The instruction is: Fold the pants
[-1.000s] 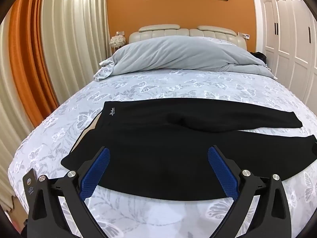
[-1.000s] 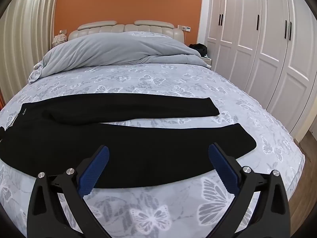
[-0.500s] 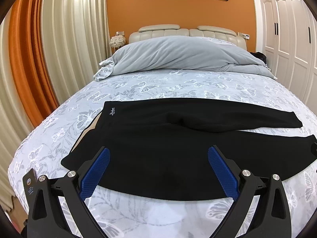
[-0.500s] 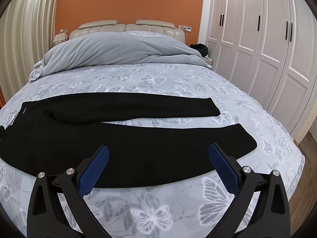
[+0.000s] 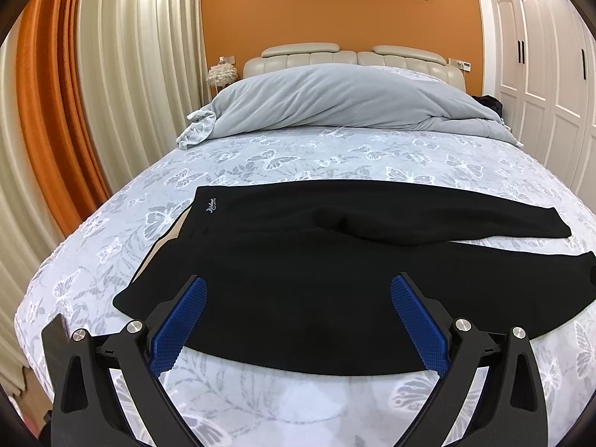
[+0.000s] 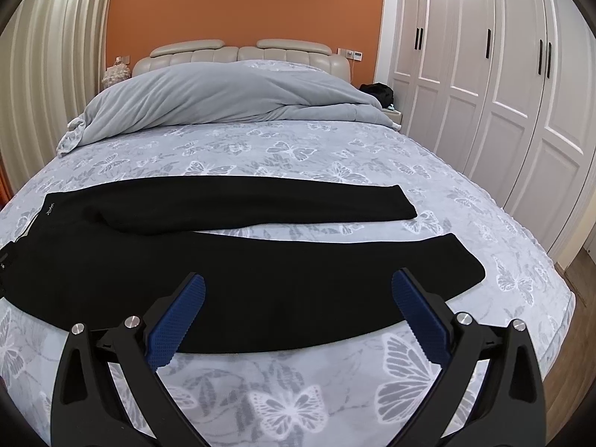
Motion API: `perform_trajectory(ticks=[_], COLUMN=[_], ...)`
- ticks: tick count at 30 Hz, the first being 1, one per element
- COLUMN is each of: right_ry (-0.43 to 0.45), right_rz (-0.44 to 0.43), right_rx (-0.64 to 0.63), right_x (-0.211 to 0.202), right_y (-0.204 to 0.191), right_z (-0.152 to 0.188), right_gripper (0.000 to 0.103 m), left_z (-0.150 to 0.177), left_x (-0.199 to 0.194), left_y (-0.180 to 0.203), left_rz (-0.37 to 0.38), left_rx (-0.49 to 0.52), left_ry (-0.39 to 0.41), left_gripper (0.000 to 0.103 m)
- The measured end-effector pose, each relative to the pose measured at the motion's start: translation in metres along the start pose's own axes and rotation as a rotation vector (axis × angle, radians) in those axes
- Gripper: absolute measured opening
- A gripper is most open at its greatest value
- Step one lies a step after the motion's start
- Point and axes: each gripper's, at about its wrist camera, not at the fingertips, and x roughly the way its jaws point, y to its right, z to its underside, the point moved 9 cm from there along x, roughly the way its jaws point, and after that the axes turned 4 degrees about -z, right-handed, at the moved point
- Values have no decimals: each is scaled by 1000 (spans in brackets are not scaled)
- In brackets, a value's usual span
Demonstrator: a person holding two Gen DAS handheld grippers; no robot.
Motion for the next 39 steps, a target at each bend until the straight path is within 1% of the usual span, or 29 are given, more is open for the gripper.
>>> perform_trajectory(ticks=[31, 39], right_ry=[-2, -16], right_rz=[-7, -14], right_rx=[4, 12], right_x=[-1, 3], right_y=[-3, -6], right_z=[-1, 3], right_gripper=[98, 98], left_z=[1, 2], left_x=[5, 6], left_y=[0, 0], left_rz=[7, 13], left_rx=[7, 1], left_ry=[-10, -17], left_gripper=[98, 98])
